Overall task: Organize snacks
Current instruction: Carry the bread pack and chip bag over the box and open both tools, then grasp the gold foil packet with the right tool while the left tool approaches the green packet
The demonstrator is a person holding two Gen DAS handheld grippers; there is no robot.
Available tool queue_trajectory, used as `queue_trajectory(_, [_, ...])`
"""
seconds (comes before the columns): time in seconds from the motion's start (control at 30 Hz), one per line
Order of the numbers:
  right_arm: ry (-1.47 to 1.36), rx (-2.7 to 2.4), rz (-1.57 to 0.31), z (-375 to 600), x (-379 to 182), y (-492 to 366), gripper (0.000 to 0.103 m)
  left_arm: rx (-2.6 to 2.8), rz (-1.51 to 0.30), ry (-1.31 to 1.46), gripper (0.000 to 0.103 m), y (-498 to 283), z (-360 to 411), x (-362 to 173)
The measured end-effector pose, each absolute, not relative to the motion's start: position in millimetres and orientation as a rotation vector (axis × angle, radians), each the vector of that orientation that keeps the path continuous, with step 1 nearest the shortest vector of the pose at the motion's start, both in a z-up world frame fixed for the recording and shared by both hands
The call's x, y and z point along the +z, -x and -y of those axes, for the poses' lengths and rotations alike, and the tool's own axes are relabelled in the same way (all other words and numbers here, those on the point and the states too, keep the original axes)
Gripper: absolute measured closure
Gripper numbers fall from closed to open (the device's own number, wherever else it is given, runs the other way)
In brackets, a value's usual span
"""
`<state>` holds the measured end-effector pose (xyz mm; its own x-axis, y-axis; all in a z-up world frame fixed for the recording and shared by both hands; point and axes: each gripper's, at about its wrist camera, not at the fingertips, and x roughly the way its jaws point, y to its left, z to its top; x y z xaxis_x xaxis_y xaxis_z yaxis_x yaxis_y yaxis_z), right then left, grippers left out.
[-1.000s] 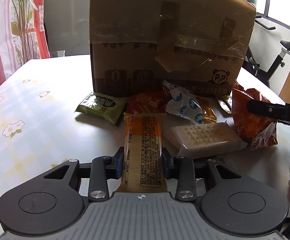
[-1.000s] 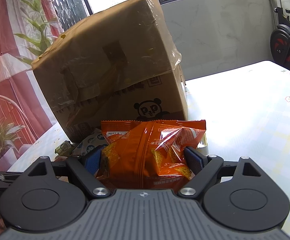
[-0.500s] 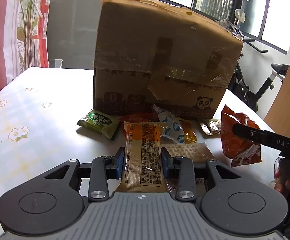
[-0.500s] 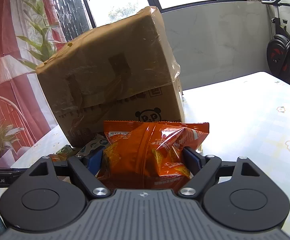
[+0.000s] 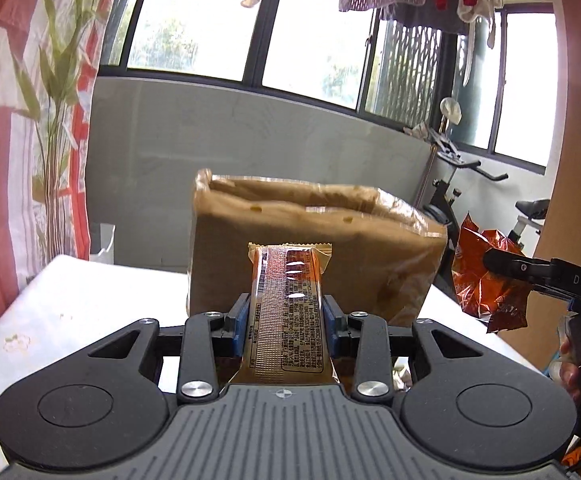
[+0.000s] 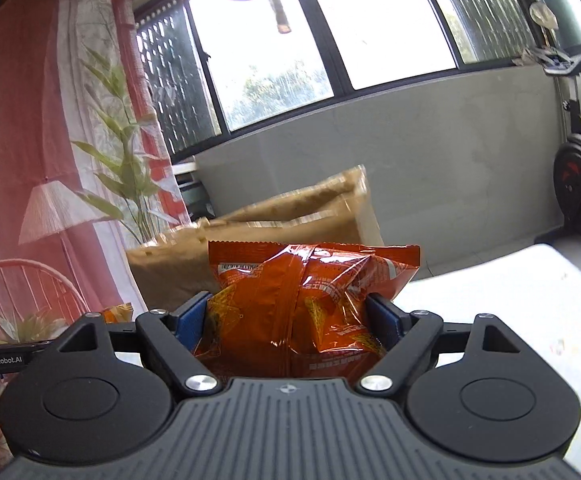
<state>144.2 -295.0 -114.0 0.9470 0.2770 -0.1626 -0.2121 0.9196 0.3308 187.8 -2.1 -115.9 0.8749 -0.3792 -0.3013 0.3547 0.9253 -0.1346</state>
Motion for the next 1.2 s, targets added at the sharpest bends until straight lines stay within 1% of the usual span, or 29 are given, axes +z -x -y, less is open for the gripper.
queue_trajectory(0.13, [-0.254, 0.322, -0.118, 291, -65, -172, 0.019, -0.393, -0.243, 0.019, 0.065, -206, 11, -77])
queue_trajectory(0.27, [-0.203, 0.327, -0.082, 279, -40, -220, 0.019, -0.392, -0.224, -0.012, 0.065, -241, 29, -54])
queue_trajectory(0.37, [-0.175, 0.314, -0.101, 263, -35, -264, 0.019, -0.381, -0.243, -0.038, 0.065, -277, 46, -46])
queue_trajectory(0.5, [-0.175, 0.268, -0.144, 252, -36, -310, 0.019, -0.316, -0.319, -0.058, 0.065, -324, 60, -47])
queue_trajectory(0.67, [-0.118, 0.197, -0.248, 243, -54, -340, 0.018, -0.279, -0.352, -0.081, 0.064, -355, 69, -58])
queue_trajectory(0.73, [-0.127, 0.193, -0.286, 245, -60, -344, 0.017, -0.303, -0.363, -0.083, 0.062, -362, 71, -62])
queue_trajectory(0.77, [-0.127, 0.186, -0.293, 246, -62, -344, 0.017, -0.298, -0.365, -0.090, 0.053, -362, 71, -64])
queue_trajectory(0.8, [-0.125, 0.182, -0.292, 247, -63, -342, 0.015, -0.288, -0.362, -0.098, 0.044, -361, 70, -66])
queue_trajectory(1.0, [-0.125, 0.228, -0.243, 252, -58, -318, 0.013, -0.297, -0.365, -0.048, 0.043, -344, 49, -64])
queue_trajectory(1.2, [-0.173, 0.292, -0.158, 265, -55, -276, 0.013, -0.290, -0.341, -0.033, 0.043, -303, 11, -55])
